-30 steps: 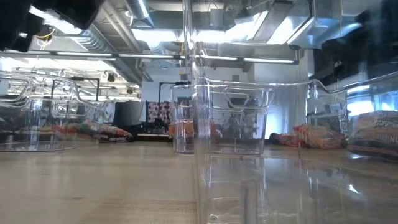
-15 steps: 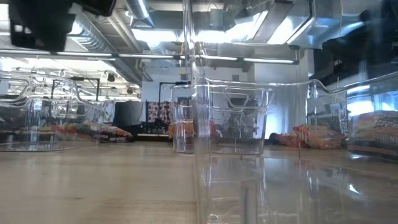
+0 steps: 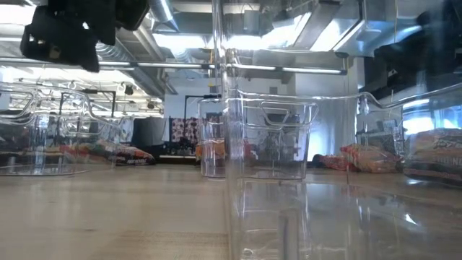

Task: Sort Maruchan noodles
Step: Put the orange noodle pack into the top left transparent bin

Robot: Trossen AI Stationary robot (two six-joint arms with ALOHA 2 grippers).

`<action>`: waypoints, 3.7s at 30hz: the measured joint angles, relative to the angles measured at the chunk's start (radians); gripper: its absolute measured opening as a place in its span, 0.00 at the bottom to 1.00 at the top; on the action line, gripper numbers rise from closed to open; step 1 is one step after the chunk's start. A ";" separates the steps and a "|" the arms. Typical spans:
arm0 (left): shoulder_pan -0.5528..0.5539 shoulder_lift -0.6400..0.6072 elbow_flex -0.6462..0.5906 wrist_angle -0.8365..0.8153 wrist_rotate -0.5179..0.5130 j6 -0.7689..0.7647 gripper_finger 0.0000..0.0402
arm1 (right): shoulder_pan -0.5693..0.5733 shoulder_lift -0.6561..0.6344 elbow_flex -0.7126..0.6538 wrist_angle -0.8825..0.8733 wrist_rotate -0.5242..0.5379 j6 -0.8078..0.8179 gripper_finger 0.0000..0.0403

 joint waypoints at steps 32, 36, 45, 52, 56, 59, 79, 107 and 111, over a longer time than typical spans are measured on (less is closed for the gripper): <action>-0.480 -0.112 -0.027 -0.072 0.097 -0.889 0.50 | 0.000 0.000 0.000 -0.001 0.000 -0.026 0.04; -0.506 -0.062 -0.027 -0.065 0.103 -0.894 0.50 | 0.000 0.000 0.000 -0.001 0.000 -0.026 0.04; -0.529 0.000 -0.027 -0.071 0.139 -0.889 0.50 | 0.000 0.000 0.000 -0.001 0.009 -0.026 0.04; -0.529 -0.049 -0.016 -0.134 0.142 -0.895 0.50 | 0.000 0.000 0.000 -0.001 0.005 -0.025 0.04; -0.534 -0.068 0.015 -0.245 0.160 -0.913 0.50 | 0.000 0.000 0.000 -0.001 0.001 -0.024 0.04; -0.554 -0.067 0.018 -0.224 0.138 -0.887 0.50 | 0.000 0.000 0.000 -0.002 -0.001 -0.024 0.04; -0.589 0.119 0.019 -0.088 -0.019 -0.807 0.50 | 0.000 0.000 -0.001 -0.001 0.001 -0.026 0.04; -0.290 0.173 0.275 -0.376 -0.025 -0.133 0.01 | 0.000 0.000 -0.001 -0.001 0.011 -0.026 0.04; -0.220 0.172 0.410 -0.619 -0.105 0.030 0.01 | 0.000 0.000 -0.001 -0.001 0.011 -0.026 0.04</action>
